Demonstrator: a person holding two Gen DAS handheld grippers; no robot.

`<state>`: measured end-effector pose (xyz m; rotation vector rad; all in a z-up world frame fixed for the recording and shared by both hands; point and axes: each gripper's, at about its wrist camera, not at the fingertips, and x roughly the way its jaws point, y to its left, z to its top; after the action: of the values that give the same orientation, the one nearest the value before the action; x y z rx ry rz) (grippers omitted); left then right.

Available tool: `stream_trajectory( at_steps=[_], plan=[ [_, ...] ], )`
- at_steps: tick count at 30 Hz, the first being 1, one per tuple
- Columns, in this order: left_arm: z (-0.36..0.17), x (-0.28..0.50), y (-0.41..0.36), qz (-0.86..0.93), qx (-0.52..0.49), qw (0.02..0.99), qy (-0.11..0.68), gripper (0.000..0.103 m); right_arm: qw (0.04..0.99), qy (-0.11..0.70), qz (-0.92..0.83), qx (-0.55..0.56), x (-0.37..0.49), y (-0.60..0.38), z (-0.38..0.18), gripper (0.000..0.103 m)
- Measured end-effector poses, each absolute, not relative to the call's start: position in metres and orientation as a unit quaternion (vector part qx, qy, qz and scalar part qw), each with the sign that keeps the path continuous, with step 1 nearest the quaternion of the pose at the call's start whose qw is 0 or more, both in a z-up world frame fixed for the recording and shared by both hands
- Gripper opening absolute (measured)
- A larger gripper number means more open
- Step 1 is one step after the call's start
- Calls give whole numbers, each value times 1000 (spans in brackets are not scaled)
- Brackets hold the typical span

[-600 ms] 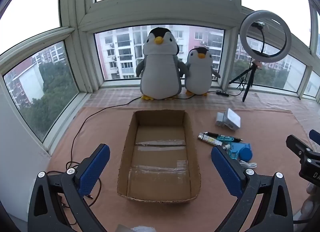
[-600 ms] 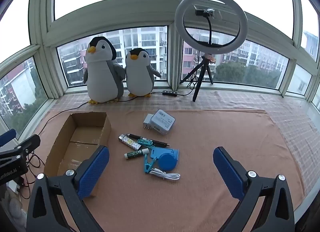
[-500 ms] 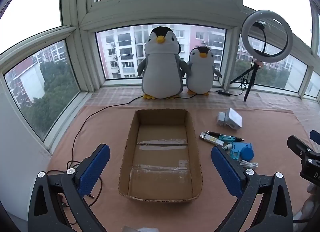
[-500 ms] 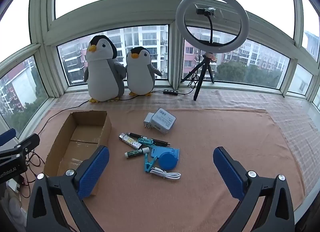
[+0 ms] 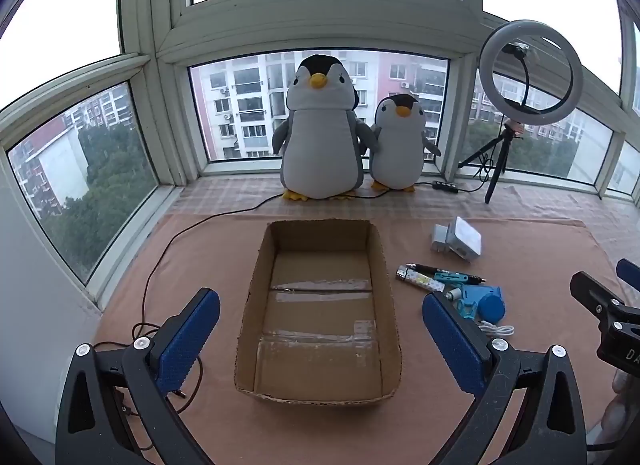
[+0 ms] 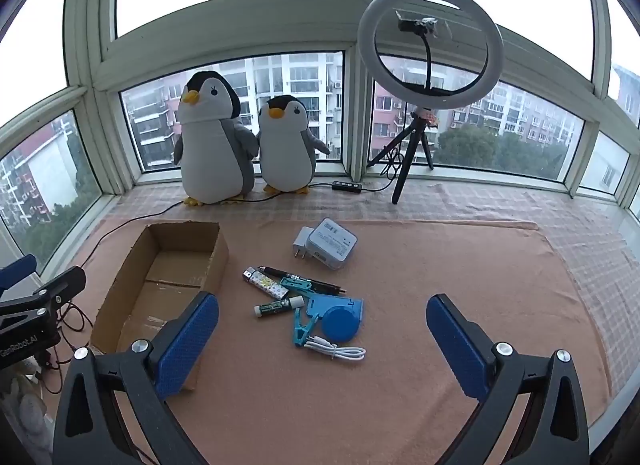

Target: Organize rigid objects

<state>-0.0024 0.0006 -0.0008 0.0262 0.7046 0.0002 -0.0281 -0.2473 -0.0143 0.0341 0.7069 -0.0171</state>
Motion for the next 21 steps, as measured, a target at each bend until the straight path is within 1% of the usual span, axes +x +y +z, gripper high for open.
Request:
stream_trajectory(
  at_steps=[21],
  plan=[
    [2,-2,-1,-2,13,938,345,103,937,349,-6,24,-29,-247,-16,103]
  ],
)
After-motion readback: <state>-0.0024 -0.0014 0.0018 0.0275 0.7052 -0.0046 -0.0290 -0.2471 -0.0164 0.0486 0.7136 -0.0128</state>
